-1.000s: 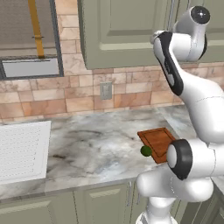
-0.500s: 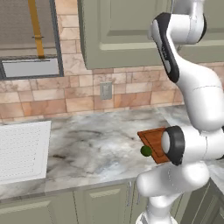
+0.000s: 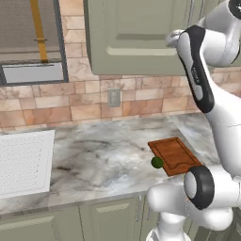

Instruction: Open the cabinet. Place the bowl and condiment on the counter. Then place the lime and garlic on the cutting board.

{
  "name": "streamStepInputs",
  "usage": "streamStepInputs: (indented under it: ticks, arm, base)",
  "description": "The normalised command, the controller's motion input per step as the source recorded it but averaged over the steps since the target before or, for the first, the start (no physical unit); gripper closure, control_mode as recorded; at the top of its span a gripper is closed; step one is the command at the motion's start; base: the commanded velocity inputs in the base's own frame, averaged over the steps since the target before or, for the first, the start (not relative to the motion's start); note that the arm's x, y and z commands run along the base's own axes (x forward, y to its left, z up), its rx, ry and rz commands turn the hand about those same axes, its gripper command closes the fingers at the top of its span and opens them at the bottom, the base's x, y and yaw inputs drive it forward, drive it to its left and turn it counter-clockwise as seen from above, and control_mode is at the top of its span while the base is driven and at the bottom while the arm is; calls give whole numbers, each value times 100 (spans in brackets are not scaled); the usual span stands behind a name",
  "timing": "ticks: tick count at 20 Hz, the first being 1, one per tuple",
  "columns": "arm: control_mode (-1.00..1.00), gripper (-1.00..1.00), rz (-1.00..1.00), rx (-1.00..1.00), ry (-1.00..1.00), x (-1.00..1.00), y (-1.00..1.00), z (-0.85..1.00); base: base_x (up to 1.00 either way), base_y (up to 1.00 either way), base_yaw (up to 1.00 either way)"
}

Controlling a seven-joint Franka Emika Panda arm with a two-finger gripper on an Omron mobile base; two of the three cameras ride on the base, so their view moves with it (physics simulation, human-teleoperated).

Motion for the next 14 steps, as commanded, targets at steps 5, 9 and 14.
streamStepInputs:
  ticks: [5, 9, 14]
  arm:
    - [-100, 100, 32, 0, -19, -100, 92, -31]
    - [-100, 100, 29, 0, -10, -100, 100, -13]
    - [-100, -100, 9, 6, -1, -89, 31, 11]
  base:
    - [0, 0, 0]
    - [0, 0, 0]
    - [0, 0, 0]
